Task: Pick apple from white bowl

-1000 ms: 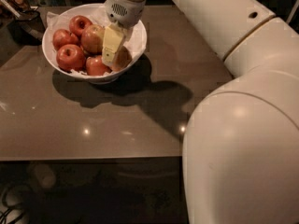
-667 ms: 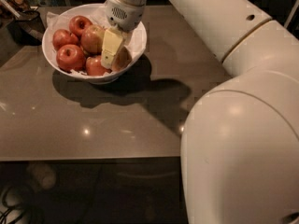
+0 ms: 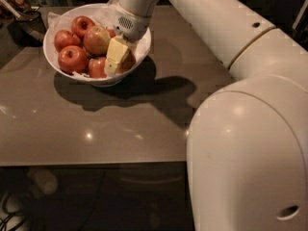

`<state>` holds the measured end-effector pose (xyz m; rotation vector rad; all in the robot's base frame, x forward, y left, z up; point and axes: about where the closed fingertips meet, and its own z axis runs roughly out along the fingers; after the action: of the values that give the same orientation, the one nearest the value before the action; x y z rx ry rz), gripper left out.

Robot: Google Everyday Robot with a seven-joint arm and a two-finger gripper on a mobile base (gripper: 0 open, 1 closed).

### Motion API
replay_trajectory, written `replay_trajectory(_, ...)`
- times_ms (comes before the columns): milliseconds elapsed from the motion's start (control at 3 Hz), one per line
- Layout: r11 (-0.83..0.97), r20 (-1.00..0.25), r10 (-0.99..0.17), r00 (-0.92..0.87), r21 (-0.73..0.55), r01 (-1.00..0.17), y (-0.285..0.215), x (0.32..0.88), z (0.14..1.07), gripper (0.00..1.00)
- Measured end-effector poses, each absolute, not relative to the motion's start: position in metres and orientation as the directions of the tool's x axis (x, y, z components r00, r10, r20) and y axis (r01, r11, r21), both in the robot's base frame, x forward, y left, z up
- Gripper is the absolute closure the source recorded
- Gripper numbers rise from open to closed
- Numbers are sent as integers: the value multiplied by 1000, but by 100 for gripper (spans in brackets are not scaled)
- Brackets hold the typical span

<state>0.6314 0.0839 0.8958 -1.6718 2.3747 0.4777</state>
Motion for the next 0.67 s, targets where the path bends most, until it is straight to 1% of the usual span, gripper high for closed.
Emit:
replay_trajectory(333,306,-353,-869,-346,164,-938,84,633,890,47)
replay_trajectory(667,306,-353,-869,-346,164,-938,84,633,890,70)
